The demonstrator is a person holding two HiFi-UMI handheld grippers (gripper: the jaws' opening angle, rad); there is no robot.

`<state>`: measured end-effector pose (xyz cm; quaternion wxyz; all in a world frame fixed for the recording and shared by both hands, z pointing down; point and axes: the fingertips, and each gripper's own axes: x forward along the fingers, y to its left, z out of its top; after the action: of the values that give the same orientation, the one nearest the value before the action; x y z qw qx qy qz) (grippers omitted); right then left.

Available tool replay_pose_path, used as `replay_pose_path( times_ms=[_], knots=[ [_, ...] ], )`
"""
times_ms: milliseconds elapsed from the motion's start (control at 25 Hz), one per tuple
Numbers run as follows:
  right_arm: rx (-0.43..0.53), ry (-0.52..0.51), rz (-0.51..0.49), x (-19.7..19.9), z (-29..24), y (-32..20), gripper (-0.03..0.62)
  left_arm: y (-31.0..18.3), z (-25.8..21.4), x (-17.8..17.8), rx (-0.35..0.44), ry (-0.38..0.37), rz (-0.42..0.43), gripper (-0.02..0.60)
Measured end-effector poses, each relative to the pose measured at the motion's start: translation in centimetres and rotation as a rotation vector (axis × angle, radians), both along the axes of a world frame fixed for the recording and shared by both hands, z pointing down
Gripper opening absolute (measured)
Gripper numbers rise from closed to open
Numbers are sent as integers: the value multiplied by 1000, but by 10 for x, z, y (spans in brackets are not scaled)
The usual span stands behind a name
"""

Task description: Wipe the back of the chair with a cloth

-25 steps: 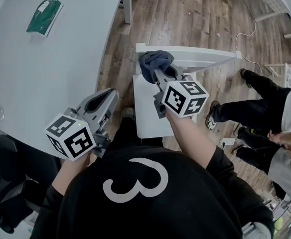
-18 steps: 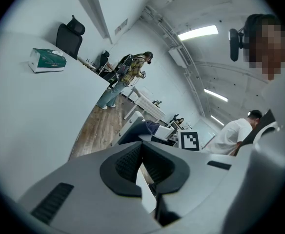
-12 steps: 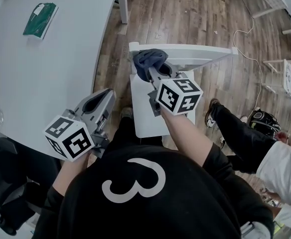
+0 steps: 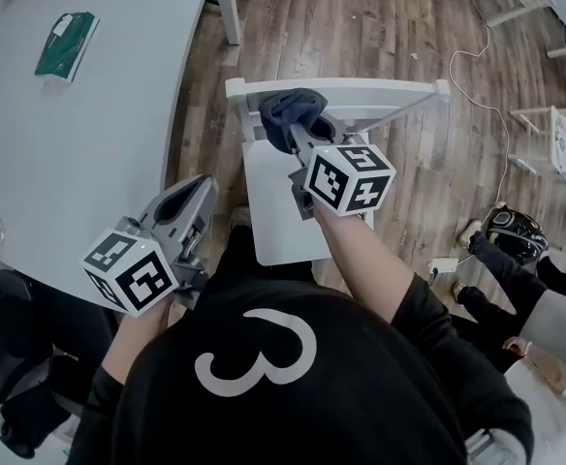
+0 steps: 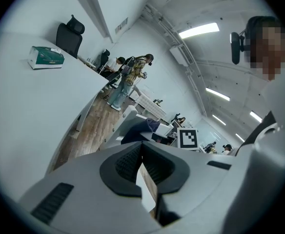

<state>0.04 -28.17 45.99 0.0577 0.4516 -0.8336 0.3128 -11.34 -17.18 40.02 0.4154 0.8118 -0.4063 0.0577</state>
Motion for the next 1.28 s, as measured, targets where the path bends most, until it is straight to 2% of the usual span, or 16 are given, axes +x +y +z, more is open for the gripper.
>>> replay_pose_path(
  times_ms=[600, 1280],
  knots=[
    [-3, 31, 69, 95, 4, -8, 52, 5, -10, 65, 21, -9, 16, 14],
    [19, 116, 170, 212, -4, -21, 52, 2, -20, 106, 76, 3, 26, 14]
  ],
)
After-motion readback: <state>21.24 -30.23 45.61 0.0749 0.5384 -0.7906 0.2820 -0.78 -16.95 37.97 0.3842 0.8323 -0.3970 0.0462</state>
